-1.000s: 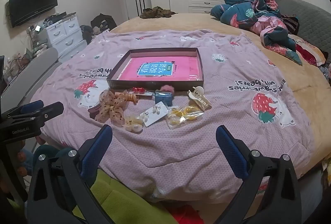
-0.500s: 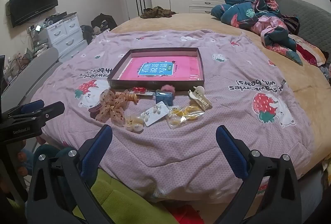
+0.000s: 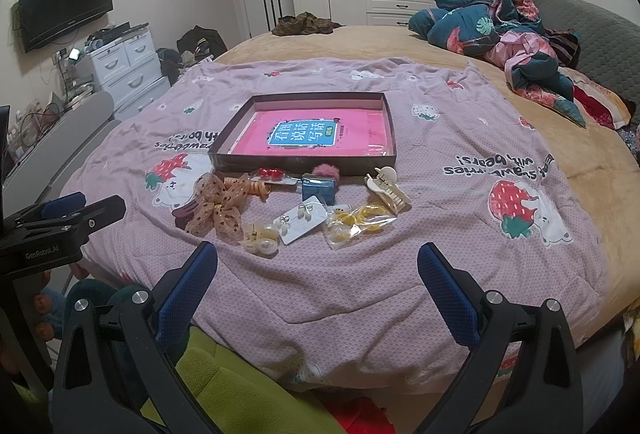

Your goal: Organize jewelry

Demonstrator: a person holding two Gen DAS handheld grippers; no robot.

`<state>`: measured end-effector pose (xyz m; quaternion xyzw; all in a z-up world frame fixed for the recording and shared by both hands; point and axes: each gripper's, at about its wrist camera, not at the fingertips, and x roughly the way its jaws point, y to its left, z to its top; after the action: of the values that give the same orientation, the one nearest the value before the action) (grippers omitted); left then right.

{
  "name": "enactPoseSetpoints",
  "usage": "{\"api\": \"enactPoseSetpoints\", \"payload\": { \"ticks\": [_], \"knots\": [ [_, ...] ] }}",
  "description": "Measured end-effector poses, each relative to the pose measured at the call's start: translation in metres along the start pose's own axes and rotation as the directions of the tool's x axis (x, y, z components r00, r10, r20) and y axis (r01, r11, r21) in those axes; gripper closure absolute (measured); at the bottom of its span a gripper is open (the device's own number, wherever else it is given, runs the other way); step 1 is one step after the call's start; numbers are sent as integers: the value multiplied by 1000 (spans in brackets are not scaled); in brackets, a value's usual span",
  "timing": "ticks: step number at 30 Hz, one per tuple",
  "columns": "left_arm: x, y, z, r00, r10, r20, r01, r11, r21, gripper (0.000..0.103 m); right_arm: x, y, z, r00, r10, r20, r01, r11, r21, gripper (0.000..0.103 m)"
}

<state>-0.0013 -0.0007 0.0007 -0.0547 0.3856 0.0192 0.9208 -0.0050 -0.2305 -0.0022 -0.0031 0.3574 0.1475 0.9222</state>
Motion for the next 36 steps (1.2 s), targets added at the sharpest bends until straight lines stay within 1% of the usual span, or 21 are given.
{"api": "enactPoseSetpoints", "payload": {
  "ticks": [20,31,36],
  "knots": [
    [0,1,1,1000,1,-2,-1,1000,-1,8,0,-1,0,1000,0,1,0,1000,-2,4],
    [-1,1,0,1000,-11,-4,11,1000,3,8,1,-3,2,1000,1,0,-1,1000,-1,4],
    [13,-2,3,1000,-19,-12,19,1000,-3,8,-4,-2,2,1000,-3,2,3,1000,0,4]
  ]
}}
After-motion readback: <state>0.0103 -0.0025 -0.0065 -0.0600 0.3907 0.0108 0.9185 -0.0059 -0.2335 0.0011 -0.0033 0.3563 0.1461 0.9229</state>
